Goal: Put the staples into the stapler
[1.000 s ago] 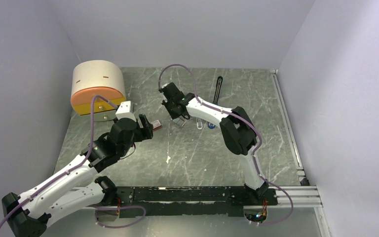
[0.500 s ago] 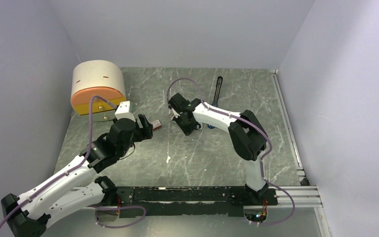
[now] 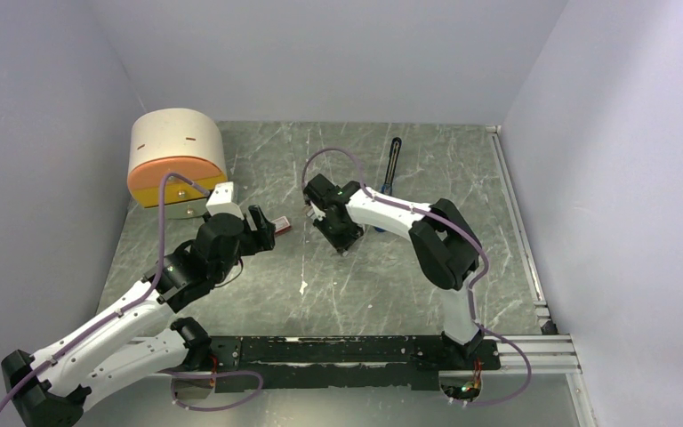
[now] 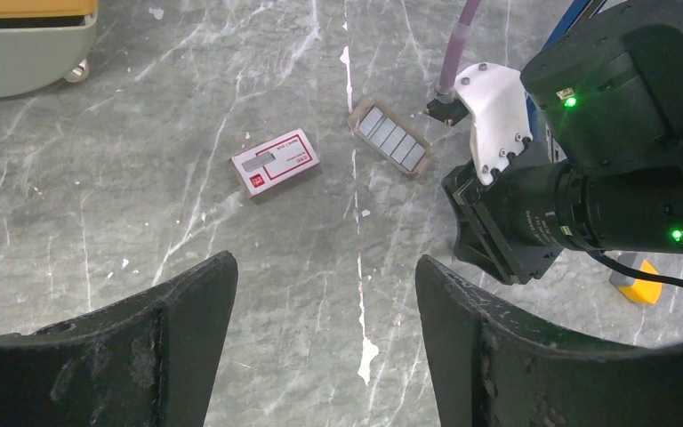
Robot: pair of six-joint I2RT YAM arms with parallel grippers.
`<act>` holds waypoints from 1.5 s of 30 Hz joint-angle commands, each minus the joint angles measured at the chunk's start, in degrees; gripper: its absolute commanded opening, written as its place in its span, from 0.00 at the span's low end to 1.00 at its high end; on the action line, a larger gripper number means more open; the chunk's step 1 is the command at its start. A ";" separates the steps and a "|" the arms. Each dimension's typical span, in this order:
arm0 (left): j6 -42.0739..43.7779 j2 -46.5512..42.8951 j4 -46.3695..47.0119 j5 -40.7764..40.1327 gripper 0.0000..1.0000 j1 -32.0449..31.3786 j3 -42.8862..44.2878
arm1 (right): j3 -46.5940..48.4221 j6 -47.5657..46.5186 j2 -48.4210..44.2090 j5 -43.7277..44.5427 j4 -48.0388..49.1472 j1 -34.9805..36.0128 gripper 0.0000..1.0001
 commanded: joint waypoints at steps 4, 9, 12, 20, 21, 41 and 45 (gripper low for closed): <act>0.18 -0.43 0.23 0.68 0.78 -0.16 -0.54 | 0.74 0.33 0.69 0.11 0.03 0.34 0.36; 0.59 -0.06 0.26 1.90 0.78 -0.12 0.09 | -0.17 3.88 -1.72 2.75 2.93 0.34 0.44; 0.67 0.25 -0.15 2.38 0.78 -0.16 0.78 | -4.05 10.43 -4.87 5.76 7.49 0.34 0.46; 0.54 -0.30 0.73 4.24 0.78 -0.12 0.29 | -15.73 28.53 -11.27 15.79 17.23 0.34 0.49; 0.66 0.02 0.69 4.18 0.78 -0.15 0.63 | -16.29 29.01 -11.44 15.22 18.15 0.34 0.50; 1.74 1.56 0.47 3.22 0.78 -0.16 2.60 | -16.05 28.21 -8.04 16.68 20.59 0.68 0.50; 1.97 1.08 0.75 3.41 0.78 -0.16 3.05 | -17.25 27.03 -8.17 15.37 20.41 0.70 0.49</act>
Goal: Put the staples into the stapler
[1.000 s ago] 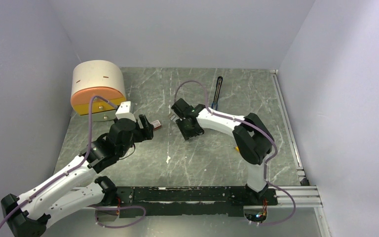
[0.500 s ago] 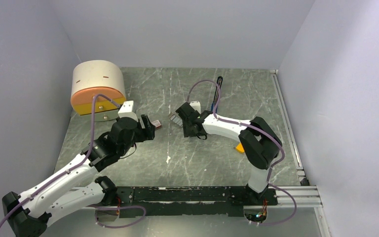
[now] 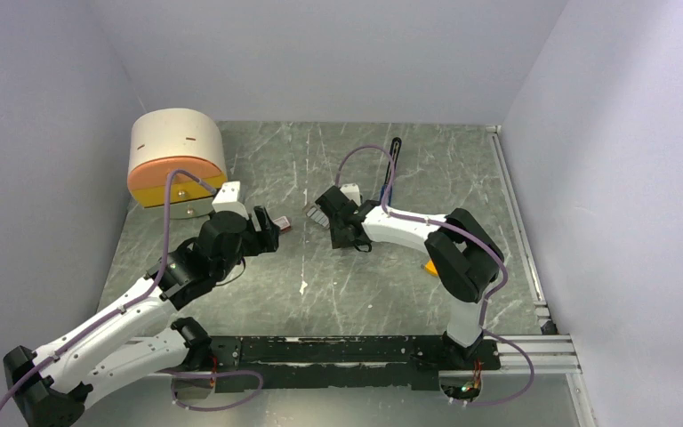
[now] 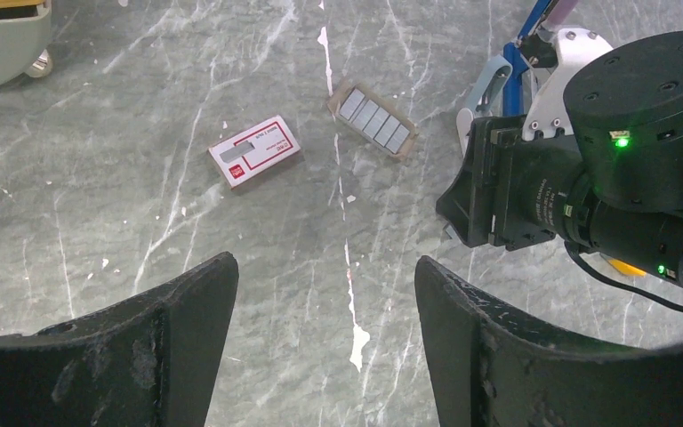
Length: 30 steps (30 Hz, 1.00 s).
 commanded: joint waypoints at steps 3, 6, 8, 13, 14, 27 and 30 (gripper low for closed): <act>0.86 -0.90 0.72 -0.72 0.78 -0.16 1.98 | -2.06 -1.64 0.10 -2.13 0.63 0.31 0.46; 0.59 -1.00 0.74 -0.76 0.78 -0.16 1.41 | -3.31 -1.79 -0.43 -2.11 0.08 0.32 0.46; 0.61 -0.87 0.74 -0.69 0.78 -0.16 1.20 | -3.88 -1.80 -0.71 -2.02 -0.29 0.30 0.46; 0.74 -0.07 0.56 -0.65 0.78 -0.16 1.72 | -4.78 -1.62 -1.86 -2.22 -1.44 0.35 0.43; 0.74 -0.06 0.63 -0.70 0.78 -0.15 1.80 | -4.95 -1.63 -2.21 -2.30 -1.64 0.37 0.43; 0.67 0.41 1.00 -0.74 0.78 -0.16 1.56 | -8.55 -3.61 -5.80 -4.94 -0.72 0.28 0.43; 0.66 0.46 1.17 -0.60 0.78 -0.16 1.55 | -8.63 -3.78 -5.77 -6.26 0.45 0.19 0.37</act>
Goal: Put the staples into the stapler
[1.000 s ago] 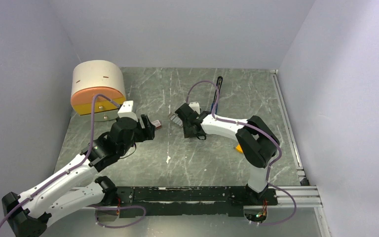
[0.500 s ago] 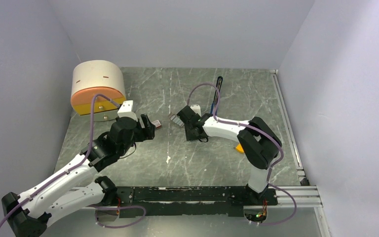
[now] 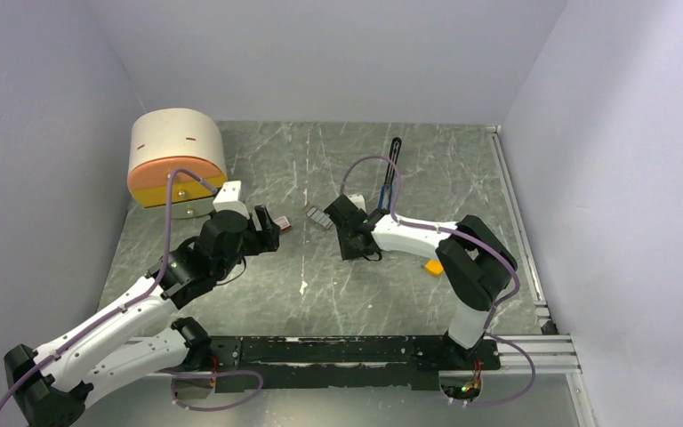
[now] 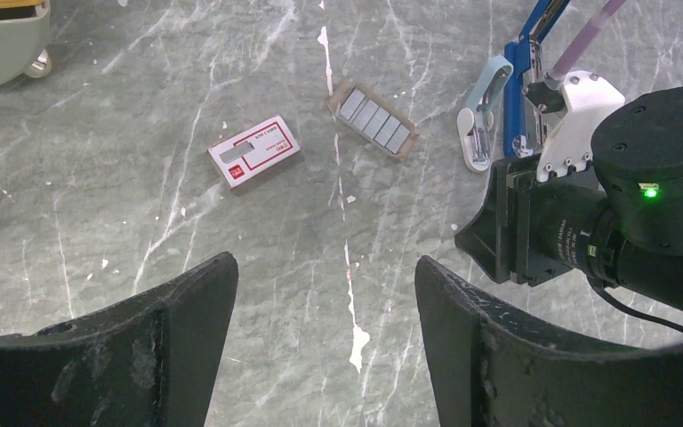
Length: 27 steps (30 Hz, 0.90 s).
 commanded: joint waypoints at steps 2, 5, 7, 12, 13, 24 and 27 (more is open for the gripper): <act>0.74 0.10 1.09 -0.56 0.78 -0.16 1.26 | -1.17 -1.04 -0.65 -2.59 0.67 0.07 0.35; 0.68 0.22 0.83 -0.65 0.78 -0.16 1.39 | -0.56 -1.85 -0.16 -3.25 1.58 -0.03 0.37; 0.66 0.09 0.86 -0.76 0.78 -0.16 1.26 | 0.29 -2.07 0.50 -2.96 1.36 -0.17 0.40; 0.62 -0.14 0.72 -1.19 0.77 -0.16 1.13 | 2.07 -1.89 1.65 -2.59 1.64 -0.53 0.38; 0.51 -0.25 0.70 -1.37 0.77 -0.16 1.06 | 2.43 -1.88 2.04 -2.35 1.52 -0.53 0.37; 0.39 -0.32 0.65 -1.86 0.77 -0.14 0.78 | 3.76 -1.14 3.03 -0.44 -0.96 -0.53 0.28; 0.46 -0.23 0.87 -1.80 0.78 -0.16 0.60 | 3.88 -0.90 2.76 0.20 -2.10 -0.51 0.30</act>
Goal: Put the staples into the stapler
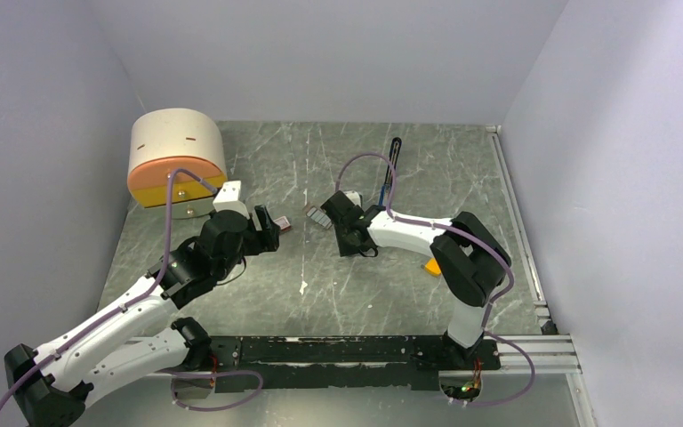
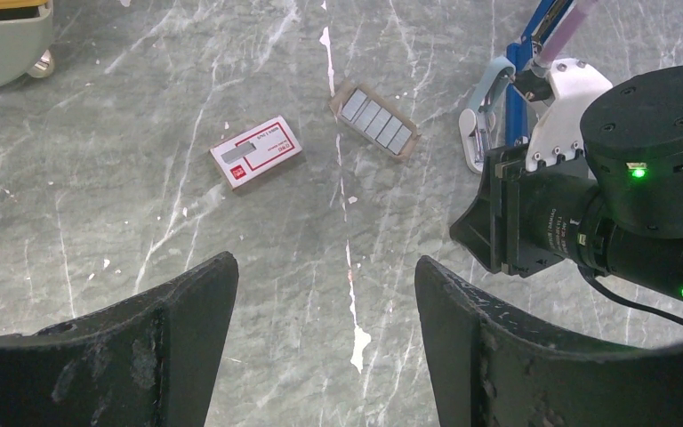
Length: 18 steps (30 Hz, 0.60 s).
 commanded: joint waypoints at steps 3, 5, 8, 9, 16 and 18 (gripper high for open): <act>0.42 -0.08 0.87 -1.62 0.78 -0.15 0.69 | 1.26 0.71 0.23 2.41 -3.64 -0.14 0.33; 0.42 -0.08 0.86 -1.62 0.78 -0.16 0.69 | 1.42 0.48 0.11 2.01 -4.12 -0.08 0.34; 0.42 -0.10 0.94 -1.62 0.78 -0.16 0.55 | 1.44 -0.20 0.12 0.11 -4.24 -0.08 0.34; 0.43 -0.06 0.96 -1.62 0.78 -0.16 0.52 | 1.46 -0.22 0.29 -0.21 -4.33 -0.07 0.34; 0.41 0.10 0.88 -1.62 0.78 -0.16 0.60 | 1.85 -0.77 1.33 -1.09 -3.69 -0.07 0.31; 0.41 -0.03 0.72 -1.71 0.78 -0.16 0.60 | 2.05 -0.93 1.66 -1.15 -3.52 -0.07 0.30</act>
